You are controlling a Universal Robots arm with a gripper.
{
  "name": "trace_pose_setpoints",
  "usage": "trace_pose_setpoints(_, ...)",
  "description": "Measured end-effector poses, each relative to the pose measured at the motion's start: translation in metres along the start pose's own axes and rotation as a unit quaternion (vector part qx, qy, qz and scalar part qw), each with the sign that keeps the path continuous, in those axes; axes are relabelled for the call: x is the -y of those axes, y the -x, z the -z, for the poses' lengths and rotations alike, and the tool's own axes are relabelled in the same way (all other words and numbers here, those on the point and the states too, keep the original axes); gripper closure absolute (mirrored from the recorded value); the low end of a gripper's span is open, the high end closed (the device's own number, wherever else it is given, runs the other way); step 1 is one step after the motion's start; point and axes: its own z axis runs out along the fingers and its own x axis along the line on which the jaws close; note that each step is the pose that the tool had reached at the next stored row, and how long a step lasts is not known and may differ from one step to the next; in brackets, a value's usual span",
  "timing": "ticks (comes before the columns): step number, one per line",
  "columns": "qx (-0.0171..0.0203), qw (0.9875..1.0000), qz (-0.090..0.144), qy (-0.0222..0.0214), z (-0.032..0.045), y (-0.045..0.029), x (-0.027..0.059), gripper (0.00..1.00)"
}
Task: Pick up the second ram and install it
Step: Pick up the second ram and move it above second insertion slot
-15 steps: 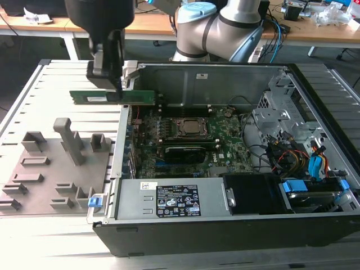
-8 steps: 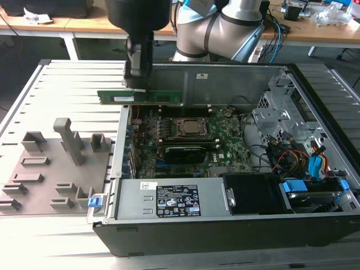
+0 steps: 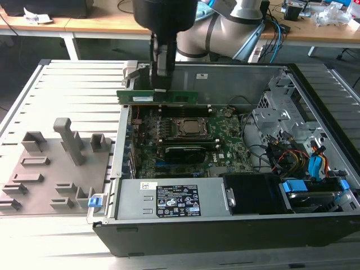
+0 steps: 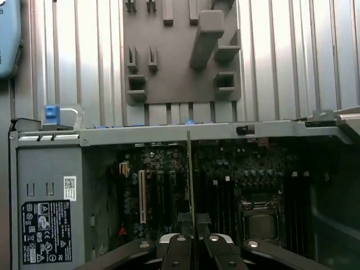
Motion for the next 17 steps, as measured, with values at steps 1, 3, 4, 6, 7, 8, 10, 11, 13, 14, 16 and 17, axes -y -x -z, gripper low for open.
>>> trace_pose_setpoints(1, 0.0000, 1.0000, 0.000, 0.0003, 0.0003, 0.0004, 0.0067, 0.86)
trace_pose_setpoints(3, 0.0000, 1.0000, 0.000, 0.0009, 0.0006, 0.0014, 0.0200, 0.86)
trace_pose_setpoints(4, 0.0000, 1.0000, 0.000, 0.0010, 0.0006, 0.0018, 0.0228, 0.86)
trace_pose_setpoints(6, 0.0020, 1.0000, -0.003, 0.0011, 0.0000, 0.0020, 0.0245, 0.86)
trace_pose_setpoints(7, 0.0063, 1.0000, -0.007, 0.0013, -0.0006, 0.0021, 0.0251, 0.86)
trace_pose_setpoints(8, 0.0100, 0.9999, -0.010, 0.0014, -0.0010, 0.0021, 0.0252, 0.86)
trace_pose_setpoints(10, 0.0125, 0.9998, -0.012, 0.0017, -0.0021, 0.0024, 0.0268, 0.86)
trace_pose_setpoints(11, 0.0125, 0.9998, -0.012, 0.0021, -0.0027, 0.0029, 0.0287, 0.86)
trace_pose_setpoints(13, 0.0125, 0.9998, -0.012, 0.0032, -0.0046, 0.0053, 0.0332, 0.86)
trace_pose_setpoints(14, 0.0124, 0.9998, -0.012, 0.0038, -0.0056, 0.0067, 0.0349, 0.86)
trace_pose_setpoints(16, 0.0123, 0.9998, -0.012, 0.0051, -0.0090, 0.0123, 0.0391, 0.86)
trace_pose_setpoints(17, 0.0123, 0.9998, -0.012, 0.0058, -0.0109, 0.0159, 0.0417, 0.86)
